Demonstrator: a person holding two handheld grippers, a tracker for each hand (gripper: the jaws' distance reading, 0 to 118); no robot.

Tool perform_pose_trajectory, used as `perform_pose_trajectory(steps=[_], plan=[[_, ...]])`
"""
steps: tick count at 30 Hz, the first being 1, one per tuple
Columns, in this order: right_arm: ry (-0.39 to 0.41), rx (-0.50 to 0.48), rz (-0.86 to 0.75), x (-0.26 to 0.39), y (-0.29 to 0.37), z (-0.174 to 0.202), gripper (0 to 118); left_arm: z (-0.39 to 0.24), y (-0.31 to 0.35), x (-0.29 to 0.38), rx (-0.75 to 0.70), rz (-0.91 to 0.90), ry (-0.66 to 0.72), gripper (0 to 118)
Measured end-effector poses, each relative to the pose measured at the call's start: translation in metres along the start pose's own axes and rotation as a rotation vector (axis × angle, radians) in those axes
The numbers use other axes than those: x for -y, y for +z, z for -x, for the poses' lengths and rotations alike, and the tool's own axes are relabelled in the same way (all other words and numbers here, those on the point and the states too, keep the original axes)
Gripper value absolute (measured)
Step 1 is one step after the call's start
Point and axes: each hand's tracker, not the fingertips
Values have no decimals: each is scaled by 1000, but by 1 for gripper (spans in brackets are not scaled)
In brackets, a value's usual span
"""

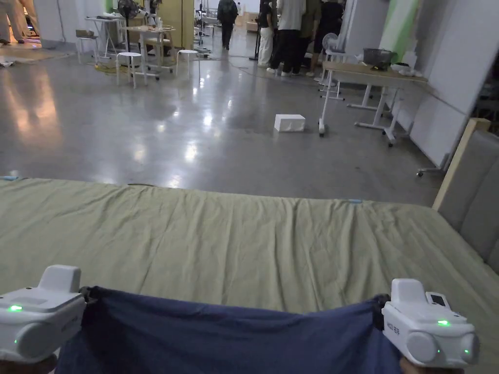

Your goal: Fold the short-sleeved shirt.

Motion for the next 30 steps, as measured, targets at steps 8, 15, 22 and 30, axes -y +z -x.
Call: perform_pose_trajectory(steps=[8, 15, 22, 30], plan=[[-18, 47, -241, -62, 83, -36, 3, 73, 27, -40, 13, -174, 71, 5], [11, 60, -425, -126, 171, -38, 3, 91, 89, -84, -17, -323, 51, 5], [-13, 83, -498, -183, 203, -33, 3, 110, 109, -130, -44, -393, 48, 5], [-19, 110, -472, -240, 145, -27, 3, 102, 79, -190, -92, -361, 46, 5]])
